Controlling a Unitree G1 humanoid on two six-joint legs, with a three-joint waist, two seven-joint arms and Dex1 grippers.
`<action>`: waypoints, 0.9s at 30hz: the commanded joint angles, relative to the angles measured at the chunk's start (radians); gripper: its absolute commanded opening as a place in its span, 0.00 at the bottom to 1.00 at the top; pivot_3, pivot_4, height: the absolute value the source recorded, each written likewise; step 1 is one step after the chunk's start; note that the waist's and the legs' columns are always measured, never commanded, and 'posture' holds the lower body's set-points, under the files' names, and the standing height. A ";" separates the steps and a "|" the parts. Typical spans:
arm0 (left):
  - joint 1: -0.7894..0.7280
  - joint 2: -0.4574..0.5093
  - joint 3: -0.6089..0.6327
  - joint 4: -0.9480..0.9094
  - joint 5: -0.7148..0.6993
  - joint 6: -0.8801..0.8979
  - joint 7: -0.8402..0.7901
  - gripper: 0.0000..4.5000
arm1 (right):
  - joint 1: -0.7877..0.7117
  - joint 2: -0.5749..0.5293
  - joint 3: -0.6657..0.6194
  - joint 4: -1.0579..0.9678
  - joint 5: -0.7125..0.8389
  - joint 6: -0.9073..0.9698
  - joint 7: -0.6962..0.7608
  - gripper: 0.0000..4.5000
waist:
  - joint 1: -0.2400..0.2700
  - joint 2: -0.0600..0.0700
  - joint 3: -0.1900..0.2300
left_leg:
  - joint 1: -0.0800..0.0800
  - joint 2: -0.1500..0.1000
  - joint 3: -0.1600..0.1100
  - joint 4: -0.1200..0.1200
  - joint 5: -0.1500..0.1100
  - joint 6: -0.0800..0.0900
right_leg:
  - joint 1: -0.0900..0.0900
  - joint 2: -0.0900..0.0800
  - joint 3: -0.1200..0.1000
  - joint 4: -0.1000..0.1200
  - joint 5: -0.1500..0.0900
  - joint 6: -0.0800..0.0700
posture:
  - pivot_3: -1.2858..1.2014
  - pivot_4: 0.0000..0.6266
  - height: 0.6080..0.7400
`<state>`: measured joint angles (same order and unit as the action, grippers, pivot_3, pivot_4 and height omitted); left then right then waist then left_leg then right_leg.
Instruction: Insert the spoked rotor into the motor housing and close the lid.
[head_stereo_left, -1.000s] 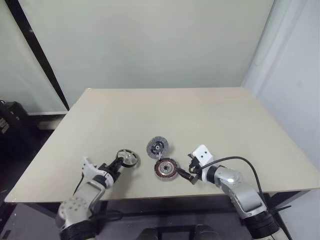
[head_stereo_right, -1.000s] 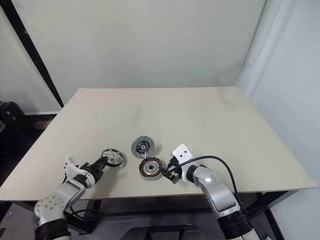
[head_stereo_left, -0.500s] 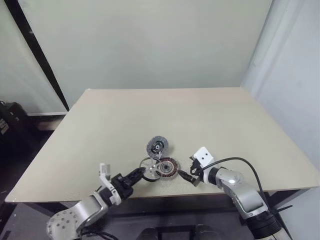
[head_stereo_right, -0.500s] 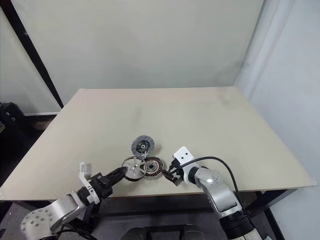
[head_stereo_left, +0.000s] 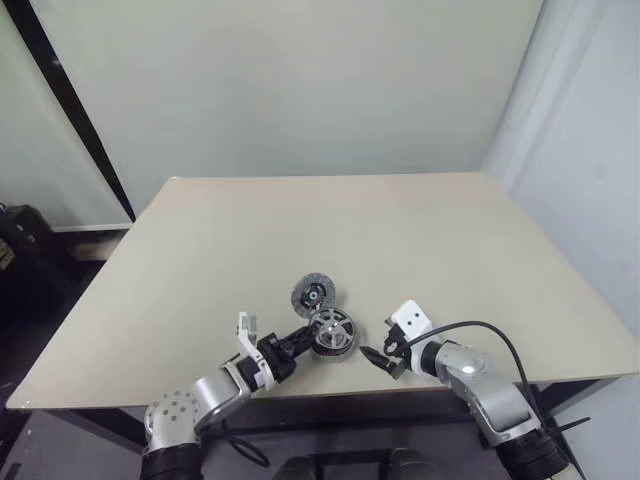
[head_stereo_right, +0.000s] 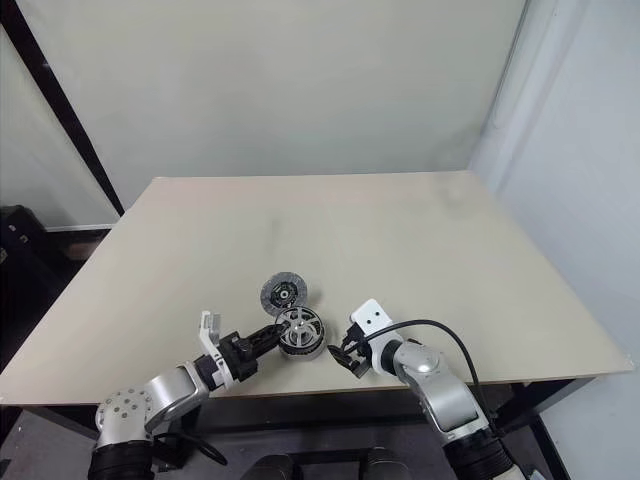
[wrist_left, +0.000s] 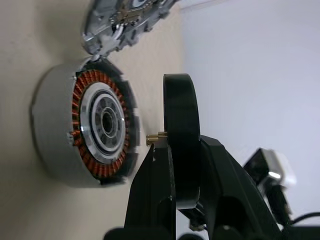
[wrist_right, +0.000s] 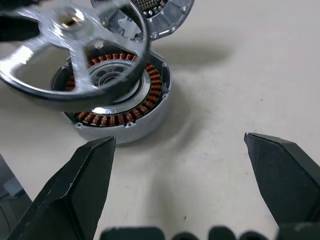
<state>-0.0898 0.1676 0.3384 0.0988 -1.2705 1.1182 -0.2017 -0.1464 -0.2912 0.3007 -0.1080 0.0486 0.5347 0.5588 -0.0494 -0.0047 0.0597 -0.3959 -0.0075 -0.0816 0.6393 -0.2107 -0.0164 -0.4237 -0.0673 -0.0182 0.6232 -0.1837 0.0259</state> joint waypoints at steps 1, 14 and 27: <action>-0.029 -0.005 0.008 0.025 0.027 -0.035 -0.021 0.07 | -0.003 -0.004 -0.017 -0.053 0.005 -0.003 -0.010 1.00 | 0.000 0.000 0.000 | 0.000 0.000 0.000 0.000 0.000 0.000 | 0.000 0.000 0.000 0.000 0.000 0.000 | 0.52 0.00 1.00; -0.046 -0.033 0.005 0.026 0.078 -0.037 0.006 0.07 | 0.007 -0.005 -0.022 -0.063 0.009 0.010 -0.020 1.00 | 0.000 0.000 0.000 | 0.000 0.000 0.001 0.000 0.000 0.000 | 0.000 0.000 0.000 0.000 0.000 0.000 | 0.52 0.00 1.00; -0.055 -0.024 0.010 -0.044 0.098 -0.050 0.045 0.60 | 0.004 -0.002 -0.021 -0.052 0.010 0.006 -0.023 1.00 | 0.000 0.000 0.000 | 0.000 0.000 0.001 0.000 0.000 0.000 | 0.000 0.000 0.000 0.000 0.000 0.000 | 0.52 0.00 1.00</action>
<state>-0.1204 0.1346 0.3397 0.1092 -1.1637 1.0756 -0.1519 -0.1348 -0.2921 0.2970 -0.1266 0.0493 0.5485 0.5392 -0.0495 -0.0051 0.0599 -0.3957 -0.0074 -0.0810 0.6395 -0.2108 -0.0165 -0.4236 -0.0676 -0.0180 0.6228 -0.1837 0.0259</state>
